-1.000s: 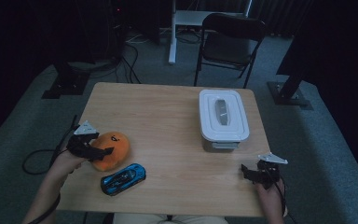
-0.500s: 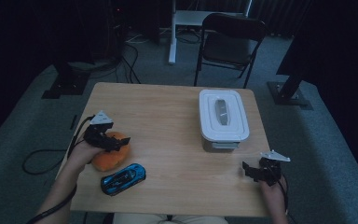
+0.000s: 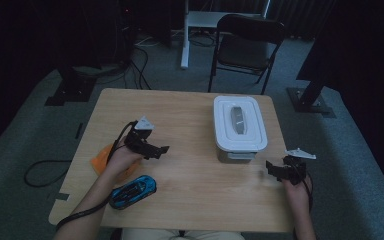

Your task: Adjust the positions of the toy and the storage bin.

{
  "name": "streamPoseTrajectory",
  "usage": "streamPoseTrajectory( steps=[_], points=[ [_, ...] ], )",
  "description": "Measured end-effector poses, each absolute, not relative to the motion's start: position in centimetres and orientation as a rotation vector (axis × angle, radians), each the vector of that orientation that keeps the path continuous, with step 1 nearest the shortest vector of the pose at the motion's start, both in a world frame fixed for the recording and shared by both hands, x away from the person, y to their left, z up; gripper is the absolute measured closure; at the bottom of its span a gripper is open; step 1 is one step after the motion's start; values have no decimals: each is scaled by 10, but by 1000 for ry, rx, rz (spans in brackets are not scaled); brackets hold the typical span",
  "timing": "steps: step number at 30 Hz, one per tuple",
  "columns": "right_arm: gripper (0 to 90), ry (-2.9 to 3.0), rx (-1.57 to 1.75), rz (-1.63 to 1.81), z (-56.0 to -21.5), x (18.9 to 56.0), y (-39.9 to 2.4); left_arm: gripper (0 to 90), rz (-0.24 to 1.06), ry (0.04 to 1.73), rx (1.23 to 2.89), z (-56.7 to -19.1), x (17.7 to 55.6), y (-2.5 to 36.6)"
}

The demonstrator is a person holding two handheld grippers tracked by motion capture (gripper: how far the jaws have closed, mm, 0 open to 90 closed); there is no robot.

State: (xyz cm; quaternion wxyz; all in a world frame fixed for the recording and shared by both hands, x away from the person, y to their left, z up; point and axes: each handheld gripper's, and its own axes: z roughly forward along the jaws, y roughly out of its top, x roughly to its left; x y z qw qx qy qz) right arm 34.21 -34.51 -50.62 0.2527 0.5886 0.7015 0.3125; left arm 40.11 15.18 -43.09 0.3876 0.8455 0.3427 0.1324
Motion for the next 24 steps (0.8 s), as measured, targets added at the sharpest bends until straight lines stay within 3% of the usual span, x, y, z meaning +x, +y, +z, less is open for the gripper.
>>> streamPoseTrajectory(
  steps=[24],
  points=[
    [126,1900,1615,833,-503,393,-353,27,236,857,2199,-471,447,58]
  ],
)
